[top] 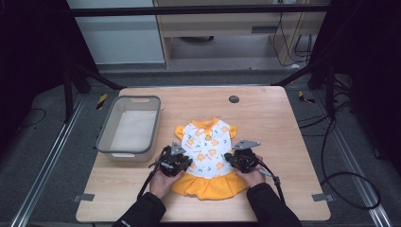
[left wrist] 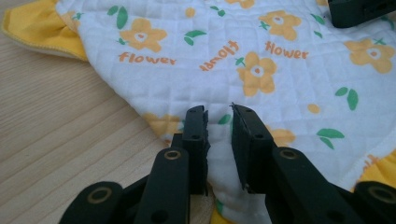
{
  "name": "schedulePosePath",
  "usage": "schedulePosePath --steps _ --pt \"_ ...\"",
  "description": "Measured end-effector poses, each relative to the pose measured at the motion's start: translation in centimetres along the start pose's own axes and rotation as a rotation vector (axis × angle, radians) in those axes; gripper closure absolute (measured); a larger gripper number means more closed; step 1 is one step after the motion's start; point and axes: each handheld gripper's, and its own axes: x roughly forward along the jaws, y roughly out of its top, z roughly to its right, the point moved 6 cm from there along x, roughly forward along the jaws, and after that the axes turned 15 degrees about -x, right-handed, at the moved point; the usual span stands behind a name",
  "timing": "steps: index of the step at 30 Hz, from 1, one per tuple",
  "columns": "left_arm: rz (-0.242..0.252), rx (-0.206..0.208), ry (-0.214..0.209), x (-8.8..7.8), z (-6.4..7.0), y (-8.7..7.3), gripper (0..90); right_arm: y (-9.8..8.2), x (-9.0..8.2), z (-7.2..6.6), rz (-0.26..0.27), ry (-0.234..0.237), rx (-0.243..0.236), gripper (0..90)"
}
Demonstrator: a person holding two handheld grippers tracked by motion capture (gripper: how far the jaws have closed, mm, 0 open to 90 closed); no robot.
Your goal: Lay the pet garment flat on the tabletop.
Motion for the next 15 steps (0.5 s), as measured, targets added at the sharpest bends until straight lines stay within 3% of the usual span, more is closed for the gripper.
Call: schedulePosePath --steps 9,15 --pt "0.019 -0.007 0.018 0.01 -0.72 0.12 62.0 -0.12 -0.27 -0.40 -0.013 -0.007 -0.003 86.1" --pt "0.024 -0.022 0.027 -0.67 -0.80 0.40 53.6 0.13 -0.96 -0.19 0.000 -0.016 0.006 75.4"
